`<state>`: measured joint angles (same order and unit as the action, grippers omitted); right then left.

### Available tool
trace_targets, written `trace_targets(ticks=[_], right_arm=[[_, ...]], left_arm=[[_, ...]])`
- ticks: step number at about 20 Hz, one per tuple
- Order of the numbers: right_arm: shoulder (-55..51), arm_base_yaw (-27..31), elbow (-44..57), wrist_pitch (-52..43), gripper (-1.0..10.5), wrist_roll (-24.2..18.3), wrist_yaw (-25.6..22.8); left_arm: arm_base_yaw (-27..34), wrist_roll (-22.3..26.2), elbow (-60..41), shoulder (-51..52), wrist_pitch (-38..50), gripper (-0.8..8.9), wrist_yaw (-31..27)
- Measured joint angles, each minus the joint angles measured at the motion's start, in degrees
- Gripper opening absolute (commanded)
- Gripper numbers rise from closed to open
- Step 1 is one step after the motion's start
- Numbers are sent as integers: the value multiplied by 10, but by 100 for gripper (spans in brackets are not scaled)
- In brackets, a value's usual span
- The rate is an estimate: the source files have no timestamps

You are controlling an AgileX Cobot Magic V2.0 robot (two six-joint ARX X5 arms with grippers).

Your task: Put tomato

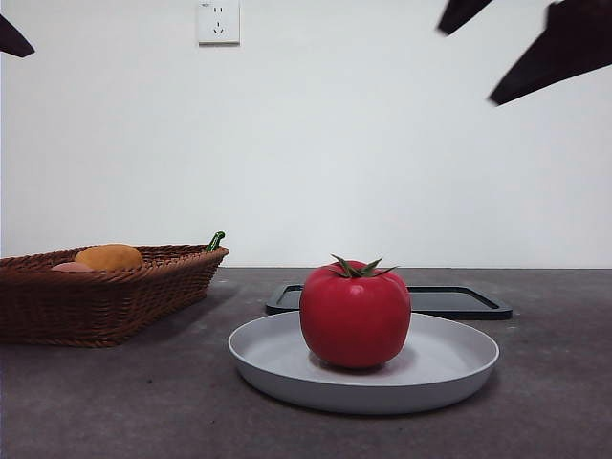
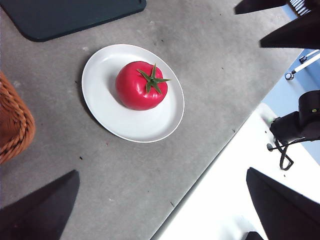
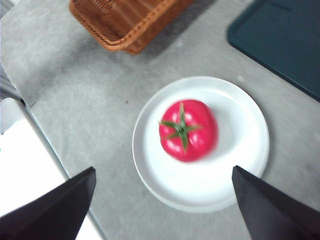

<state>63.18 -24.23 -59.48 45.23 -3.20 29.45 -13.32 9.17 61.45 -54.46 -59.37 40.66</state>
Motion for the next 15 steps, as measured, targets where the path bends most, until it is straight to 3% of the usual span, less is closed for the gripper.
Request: trace_targets(ticks=[7, 11, 15], right_arm=[[134, -63, 0, -91, 433, 0, -56], [202, -91, 0, -132, 434, 0, -113], [248, -106, 0, -162, 434, 0, -118]], left_arm=[[0, 0, 0, 0, 0, 531, 0], [0, 0, 0, 0, 0, 531, 0], [0, 0, 0, 0, 1, 530, 0]])
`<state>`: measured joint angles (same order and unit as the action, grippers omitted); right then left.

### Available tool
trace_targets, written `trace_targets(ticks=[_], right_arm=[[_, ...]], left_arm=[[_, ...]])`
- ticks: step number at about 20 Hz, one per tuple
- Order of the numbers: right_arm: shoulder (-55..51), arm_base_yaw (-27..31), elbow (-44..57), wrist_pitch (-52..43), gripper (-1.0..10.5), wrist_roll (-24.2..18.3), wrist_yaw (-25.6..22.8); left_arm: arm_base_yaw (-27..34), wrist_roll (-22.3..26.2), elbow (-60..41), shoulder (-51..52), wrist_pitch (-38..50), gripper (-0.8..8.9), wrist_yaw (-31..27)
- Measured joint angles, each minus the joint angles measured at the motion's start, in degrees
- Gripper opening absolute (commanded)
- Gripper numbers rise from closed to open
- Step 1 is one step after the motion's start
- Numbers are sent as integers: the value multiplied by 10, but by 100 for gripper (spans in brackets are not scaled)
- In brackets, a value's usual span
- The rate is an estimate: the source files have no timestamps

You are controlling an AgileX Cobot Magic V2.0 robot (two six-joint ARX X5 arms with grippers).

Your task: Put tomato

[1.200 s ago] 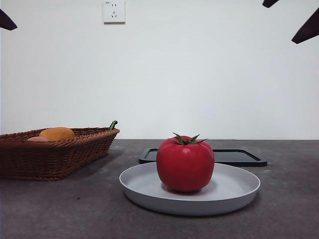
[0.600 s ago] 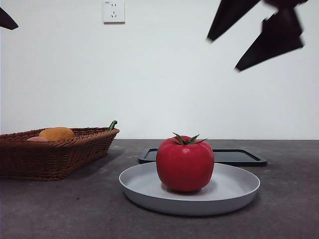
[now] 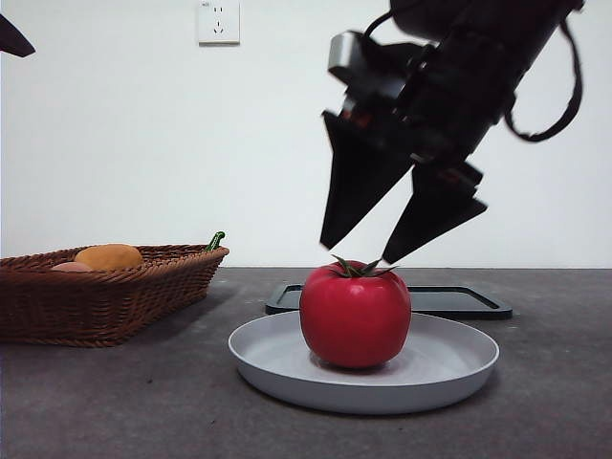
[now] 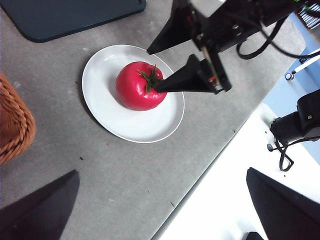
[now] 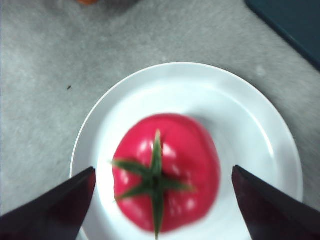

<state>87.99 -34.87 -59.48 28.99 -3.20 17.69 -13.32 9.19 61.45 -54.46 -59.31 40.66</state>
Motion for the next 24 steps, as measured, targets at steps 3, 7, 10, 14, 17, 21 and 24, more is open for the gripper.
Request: trace_targets(ticks=[3, 7, 10, 14, 17, 21, 24], right_arm=[[24, -8, 0, -18, 435, 0, -30], [37, -14, 0, -37, 446, 0, -33], [62, -15, -1, -40, 494, 0, -34], [78, -18, 0, -39, 488, 0, -42], [78, -19, -1, -38, 471, 0, -45], [78, -19, -1, -24, 471, 0, -45], [78, -19, -1, -20, 471, 0, -45]], left_arm=[[0, 0, 0, 0, 0, 530, 0], [0, 0, 0, 0, 2, 530, 0], [0, 0, 0, 0, 3, 528, 0], [0, 0, 0, 0, 4, 528, 0], [0, 0, 0, 0, 4, 528, 0], [0, 0, 0, 0, 5, 528, 0], [0, 0, 0, 0, 6, 528, 0]])
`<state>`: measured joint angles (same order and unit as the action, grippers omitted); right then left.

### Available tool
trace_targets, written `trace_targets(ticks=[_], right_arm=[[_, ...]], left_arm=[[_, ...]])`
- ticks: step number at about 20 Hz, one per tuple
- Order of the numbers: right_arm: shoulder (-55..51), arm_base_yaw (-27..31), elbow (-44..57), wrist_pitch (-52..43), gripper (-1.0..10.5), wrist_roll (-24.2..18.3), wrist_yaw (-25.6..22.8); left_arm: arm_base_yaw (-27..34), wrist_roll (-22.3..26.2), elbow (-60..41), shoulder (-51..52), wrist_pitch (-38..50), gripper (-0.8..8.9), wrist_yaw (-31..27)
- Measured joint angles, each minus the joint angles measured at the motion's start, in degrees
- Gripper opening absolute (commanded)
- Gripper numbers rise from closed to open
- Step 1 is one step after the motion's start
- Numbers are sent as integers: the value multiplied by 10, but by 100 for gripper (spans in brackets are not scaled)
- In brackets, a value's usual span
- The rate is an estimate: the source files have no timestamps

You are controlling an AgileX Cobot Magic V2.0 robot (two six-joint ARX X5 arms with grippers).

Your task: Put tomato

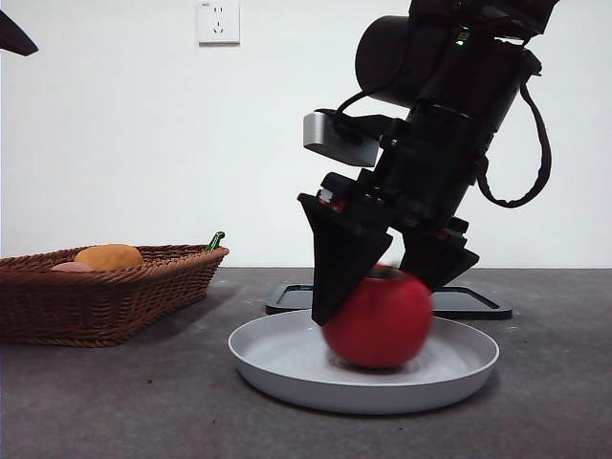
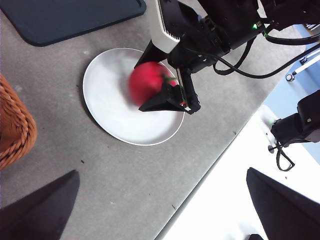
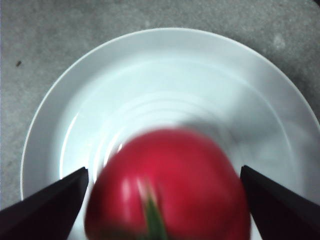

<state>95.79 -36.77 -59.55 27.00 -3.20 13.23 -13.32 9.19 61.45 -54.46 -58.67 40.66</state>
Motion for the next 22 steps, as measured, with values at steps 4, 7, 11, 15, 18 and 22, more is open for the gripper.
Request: trace_targets(ticks=[4, 7, 11, 15, 18, 22], right_arm=[[0, 0, 0, 7, 471, 0, 0], [0, 0, 0, 7, 436, 0, 0], [0, 0, 0, 7, 236, 0, 0], [0, 0, 0, 10, 200, 0, 0], [0, 0, -3, 16, 198, 0, 0], [-13, 2, -70, 32, 198, 0, -35]], left_arm=[[0, 0, 0, 0, 0, 528, 0], [0, 0, 0, 0, 0, 528, 0], [0, 0, 0, 0, 0, 528, 0], [0, 0, 0, 0, 0, 528, 0], [0, 0, 0, 0, 0, 528, 0], [0, 0, 0, 0, 0, 528, 0]])
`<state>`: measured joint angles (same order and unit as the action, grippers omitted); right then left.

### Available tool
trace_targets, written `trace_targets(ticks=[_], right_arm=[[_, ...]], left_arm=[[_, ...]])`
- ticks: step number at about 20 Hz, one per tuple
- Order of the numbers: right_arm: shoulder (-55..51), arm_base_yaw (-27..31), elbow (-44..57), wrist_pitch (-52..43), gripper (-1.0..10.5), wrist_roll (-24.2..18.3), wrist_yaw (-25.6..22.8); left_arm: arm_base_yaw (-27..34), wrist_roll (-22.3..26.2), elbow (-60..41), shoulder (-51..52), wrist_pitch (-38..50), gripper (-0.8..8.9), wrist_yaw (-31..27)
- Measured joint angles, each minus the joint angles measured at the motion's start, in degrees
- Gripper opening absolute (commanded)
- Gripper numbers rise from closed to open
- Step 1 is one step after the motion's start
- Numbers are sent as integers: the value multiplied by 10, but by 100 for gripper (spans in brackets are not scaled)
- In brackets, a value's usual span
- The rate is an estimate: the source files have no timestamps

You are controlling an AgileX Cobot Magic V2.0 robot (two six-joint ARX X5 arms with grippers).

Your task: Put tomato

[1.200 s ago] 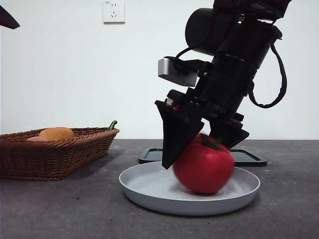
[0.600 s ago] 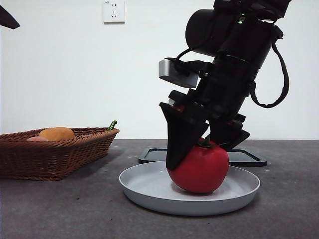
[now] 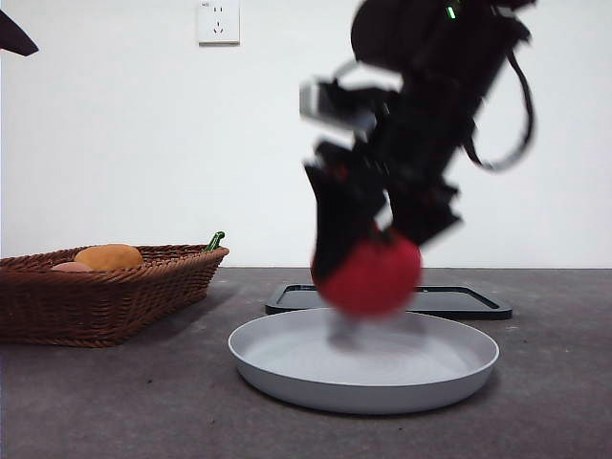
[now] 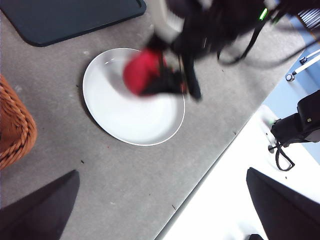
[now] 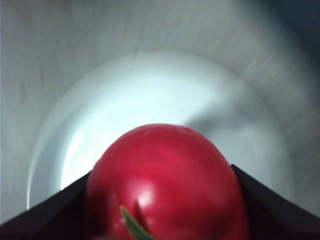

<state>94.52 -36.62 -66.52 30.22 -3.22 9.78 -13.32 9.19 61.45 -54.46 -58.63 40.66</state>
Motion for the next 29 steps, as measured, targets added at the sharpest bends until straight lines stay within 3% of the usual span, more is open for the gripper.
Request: trace_targets(ticks=[7, 11, 20, 26, 29], right_arm=[[-2, 74, -138, -8, 198, 0, -38], [74, 137, -211, -11, 198, -11, -38], [261, 152, -304, -13, 198, -31, -35], [287, 153, -304, -21, 200, -34, -36], [287, 153, -304, -17, 393, -34, -36]], left_arm=[[0, 0, 0, 0, 0, 528, 0], [0, 0, 0, 0, 0, 528, 0], [0, 0, 0, 0, 0, 528, 0], [0, 0, 0, 0, 0, 528, 0], [0, 0, 0, 0, 0, 528, 0]])
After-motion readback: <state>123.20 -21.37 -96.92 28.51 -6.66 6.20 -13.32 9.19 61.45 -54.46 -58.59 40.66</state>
